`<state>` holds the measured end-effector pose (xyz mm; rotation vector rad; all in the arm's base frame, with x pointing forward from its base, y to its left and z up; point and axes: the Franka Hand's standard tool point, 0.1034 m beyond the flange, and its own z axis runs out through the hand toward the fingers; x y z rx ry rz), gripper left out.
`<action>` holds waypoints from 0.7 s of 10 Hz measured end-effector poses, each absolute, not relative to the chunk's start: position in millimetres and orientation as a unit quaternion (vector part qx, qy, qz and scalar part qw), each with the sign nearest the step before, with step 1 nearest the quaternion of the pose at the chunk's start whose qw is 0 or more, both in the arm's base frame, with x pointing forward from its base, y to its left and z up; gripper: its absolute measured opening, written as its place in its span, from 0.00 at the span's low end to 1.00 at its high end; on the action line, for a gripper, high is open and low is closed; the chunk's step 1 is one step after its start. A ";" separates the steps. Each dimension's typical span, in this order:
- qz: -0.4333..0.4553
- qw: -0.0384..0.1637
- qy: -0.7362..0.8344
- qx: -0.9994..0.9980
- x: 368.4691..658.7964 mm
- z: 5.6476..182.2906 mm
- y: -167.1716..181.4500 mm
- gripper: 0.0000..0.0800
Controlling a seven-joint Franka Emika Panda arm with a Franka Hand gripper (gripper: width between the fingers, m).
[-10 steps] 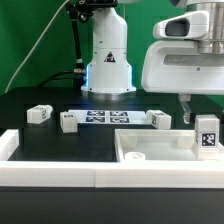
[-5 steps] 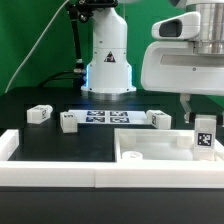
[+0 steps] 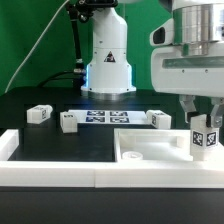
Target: Assemble one leg
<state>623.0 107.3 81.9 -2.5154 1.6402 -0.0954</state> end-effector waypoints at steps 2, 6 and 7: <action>-0.025 0.073 0.626 -0.776 622.1 81.6 108.2 0.36; -0.006 0.081 0.758 -0.648 621.3 81.4 112.2 0.36; -0.003 0.082 0.772 -0.630 621.4 81.4 112.1 0.36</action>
Offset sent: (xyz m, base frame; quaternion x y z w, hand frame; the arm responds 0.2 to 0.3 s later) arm -0.0017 0.0026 0.0010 0.0090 -0.0077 0.2980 0.9545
